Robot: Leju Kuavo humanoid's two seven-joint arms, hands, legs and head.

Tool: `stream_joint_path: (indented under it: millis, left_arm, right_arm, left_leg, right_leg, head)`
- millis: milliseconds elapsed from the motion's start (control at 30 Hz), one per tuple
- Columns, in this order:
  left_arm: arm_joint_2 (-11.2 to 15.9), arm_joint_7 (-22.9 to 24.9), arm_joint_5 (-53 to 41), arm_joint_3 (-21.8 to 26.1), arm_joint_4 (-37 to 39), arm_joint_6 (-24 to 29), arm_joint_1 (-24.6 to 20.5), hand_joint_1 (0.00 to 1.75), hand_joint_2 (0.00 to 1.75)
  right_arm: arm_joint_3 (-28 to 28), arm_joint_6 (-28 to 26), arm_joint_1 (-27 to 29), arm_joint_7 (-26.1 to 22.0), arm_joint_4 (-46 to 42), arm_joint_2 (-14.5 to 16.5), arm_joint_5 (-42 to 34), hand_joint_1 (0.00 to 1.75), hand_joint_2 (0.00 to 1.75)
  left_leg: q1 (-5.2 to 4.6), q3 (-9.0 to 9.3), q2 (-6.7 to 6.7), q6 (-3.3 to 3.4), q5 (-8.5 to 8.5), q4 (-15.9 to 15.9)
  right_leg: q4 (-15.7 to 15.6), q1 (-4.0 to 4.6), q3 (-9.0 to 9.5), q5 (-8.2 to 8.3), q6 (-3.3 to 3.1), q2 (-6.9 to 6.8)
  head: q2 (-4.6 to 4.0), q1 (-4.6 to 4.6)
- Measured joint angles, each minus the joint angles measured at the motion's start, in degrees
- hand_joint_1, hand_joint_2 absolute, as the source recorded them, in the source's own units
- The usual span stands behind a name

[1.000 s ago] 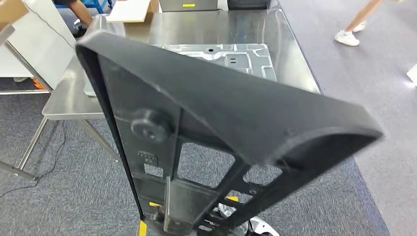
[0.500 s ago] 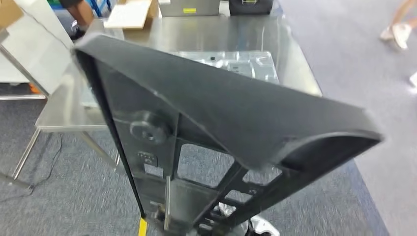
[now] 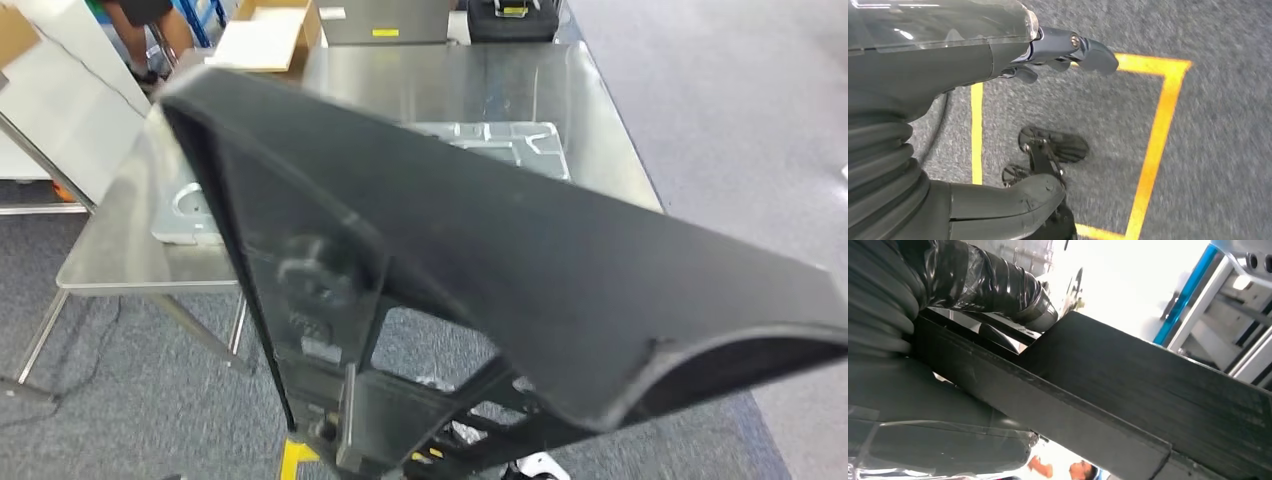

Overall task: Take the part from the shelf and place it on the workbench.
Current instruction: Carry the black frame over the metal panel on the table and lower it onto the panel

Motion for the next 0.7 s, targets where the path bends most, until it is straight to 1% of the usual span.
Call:
stream_joint_path:
  millis: [33,67,100,133,200,233,267,300,333,367,400,433,467,500,567,600,633,667,700]
  left_arm:
    - [-0.03,-0.08,0.06,0.08,0.0,0.05,0.03,0.0,1.75]
    - [-0.07,-0.2,0.14,0.18,0.0,0.09,0.03,0.0,1.75]
    - [-0.11,-0.3,0.22,0.27,0.0,0.1,-0.03,0.0,1.75]
    - [-0.15,-0.37,0.22,0.32,0.0,0.08,-0.1,0.0,1.75]
    - [-0.17,-0.39,-0.09,0.36,0.0,-0.03,-0.17,0.0,1.75]
    - [-0.18,-0.34,-0.38,0.36,0.0,-0.11,-0.19,0.0,1.75]
    - [-0.19,-0.25,-0.72,0.36,0.0,-0.19,-0.25,0.0,1.75]
    - [-0.21,-0.13,-1.01,0.36,0.0,-0.27,-0.38,0.0,1.75]
    - [-0.24,-0.02,-1.3,0.35,0.0,-0.36,-0.59,0.0,1.75]
    - [-0.34,0.13,-1.63,0.32,0.01,-0.47,-0.81,0.0,1.75]
    - [-0.51,0.32,-1.96,0.28,0.03,-0.6,-1.1,0.0,1.75]
    - [-0.66,0.57,-2.27,0.22,0.05,-0.7,-1.41,0.0,1.75]
    - [-0.79,0.82,-2.53,0.15,0.07,-0.78,-1.69,0.0,1.75]
    - [-0.86,0.99,-2.69,0.07,0.08,-0.83,-1.99,0.0,1.75]
    - [-0.95,1.11,-2.91,-0.09,0.08,-0.91,-2.42,0.0,1.75]
    - [-1.02,1.1,-2.99,-0.16,0.08,-1.0,-2.64,0.0,1.75]
    - [-1.09,1.1,-3.05,-0.21,0.08,-1.08,-2.86,0.0,1.75]
    - [-1.15,1.1,-3.09,-0.24,0.09,-1.14,-3.03,0.0,1.75]
    - [-1.16,1.1,-3.1,-0.27,0.09,-1.2,-3.16,0.0,1.75]
  right_arm:
    - [-0.13,-0.81,-0.11,-0.3,-0.49,-0.14,0.64,1.75,1.75]
    - [-0.33,-1.64,-0.29,-0.55,-1.02,-0.33,1.28,1.75,1.75]
    - [-0.58,-2.44,-0.51,-0.74,-1.57,-0.54,1.91,1.75,1.75]
    - [-0.85,-3.26,-0.69,-0.82,-2.07,-0.75,2.46,1.75,1.75]
    - [-1.51,-5.42,-0.9,-0.61,-2.91,-1.22,3.58,1.75,1.75]
    - [-1.94,-6.64,-1.09,-0.33,-3.21,-1.49,4.08,1.75,1.75]
    - [-2.47,-7.67,-1.47,0.0,-3.43,-1.76,4.52,1.75,1.75]
    - [-3.06,-8.39,-2.06,0.27,-3.54,-2.01,4.82,1.75,1.75]
    - [-3.72,-8.84,-2.75,0.48,-3.58,-2.2,5.02,1.75,1.75]
    - [-4.52,-9.09,-3.48,0.63,-3.55,-2.39,5.12,1.75,1.75]
    - [-5.47,-9.2,-4.28,0.73,-3.43,-2.65,5.02,1.75,1.75]
    - [-6.76,-9.07,-5.34,0.94,-3.25,-2.88,4.7,1.75,1.75]
    - [-8.49,-8.64,-6.63,1.41,-3.02,-3.16,4.17,1.75,1.75]
    - [-10.59,-7.95,-8.12,2.06,-2.74,-3.37,3.53,1.75,1.75]
    - [-15.14,-6.63,-11.16,3.61,-2.37,-3.56,2.58,1.75,1.75]
    - [-17.15,-6.32,-12.56,4.24,-2.21,-3.58,2.36,1.75,1.75]
    - [-18.94,-6.26,-13.84,4.75,-2.09,-3.6,2.25,1.75,1.75]
    - [-20.68,-6.26,-15.01,5.24,-1.92,-3.61,2.16,1.75,1.75]
    - [-22.3,-6.25,-16.01,5.68,-1.7,-3.62,2.02,1.75,1.75]
  left_leg:
    - [0.14,0.5,-0.05,0.44,0.32,-0.27]
    - [0.26,0.99,-0.12,0.78,0.11,-0.54]
    - [0.38,1.53,-0.13,1.11,-0.08,-0.73]
    - [0.44,1.97,-0.15,1.38,-0.29,-0.87]
    - [0.36,2.57,-0.15,1.77,-0.84,-0.87]
    - [0.33,2.92,-0.15,1.8,-1.16,-0.86]
    - [0.3,3.35,-0.18,1.77,-1.5,-0.85]
    - [0.27,3.87,-0.22,1.7,-1.9,-0.85]
    - [0.23,4.49,-0.28,1.59,-2.32,-0.85]
    - [0.23,4.98,-0.34,1.49,-2.76,-0.88]
    - [0.18,5.38,-0.4,1.34,-3.13,-0.89]
    - [0.16,5.5,-0.42,1.14,-3.42,-0.87]
    - [0.14,5.51,-0.39,0.9,-3.58,-0.78]
    - [0.06,5.55,-0.35,0.58,-3.55,-0.63]
    - [0.02,5.54,-0.27,0.06,-3.89,0.01]
    - [0.03,5.13,-0.26,-0.18,-4.55,1.14]
    - [0.11,4.13,-0.27,-0.39,-5.78,3.29]
    - [0.25,2.44,-0.26,-0.68,-7.34,6.53]
    - [0.39,0.31,-0.25,-0.98,-8.86,10.17]
  right_leg:
    - [0.33,0.04,0.13,-0.22,0.36,-0.02]
    - [1.14,0.03,0.09,-0.51,0.67,-0.03]
    - [2.63,-0.02,-0.54,-1.22,0.93,-0.03]
    - [5.13,-0.12,-1.88,-2.41,1.15,-0.04]
    - [11.99,-0.25,-6.33,-5.22,1.51,-0.04]
    - [14.68,-0.28,-8.55,-5.87,1.63,-0.04]
    - [15.78,-0.29,-10.1,-5.46,1.71,-0.04]
    - [14.89,-0.28,-10.69,-3.77,1.65,-0.05]
    - [12.18,-0.23,-10.37,-1.0,1.46,-0.04]
    - [8.65,-0.09,-9.56,2.02,1.11,-0.04]
    - [5.65,0.14,-8.93,4.08,0.73,-0.05]
    - [3.38,0.39,-8.53,5.46,0.36,-0.04]
    - [2.15,0.6,-8.51,5.9,0.02,0.0]
    - [1.66,0.67,-8.59,5.72,-0.24,0.06]
    - [0.62,0.31,-7.86,5.94,-0.79,0.12]
    - [0.3,0.08,-7.34,5.9,-1.03,0.08]
    - [0.05,-0.13,-6.88,5.89,-1.22,0.01]
    - [-0.06,-0.19,-6.65,5.8,-1.34,-0.04]
    - [-0.07,-0.23,-6.55,5.67,-1.42,-0.08]
  head:
    - [0.0,-0.01]
    - [0.0,0.0]
    - [0.0,0.01]
    - [0.0,0.01]
    - [0.0,0.01]
    - [0.0,0.0]
    - [0.0,0.01]
    - [0.0,0.01]
    - [0.0,0.01]
    - [0.0,0.01]
    - [0.0,0.01]
    - [0.0,0.04]
    - [0.0,0.07]
    - [0.0,0.09]
    - [0.0,0.12]
    - [0.0,0.1]
    - [0.0,0.11]
    - [0.0,0.11]
    - [0.0,0.1]
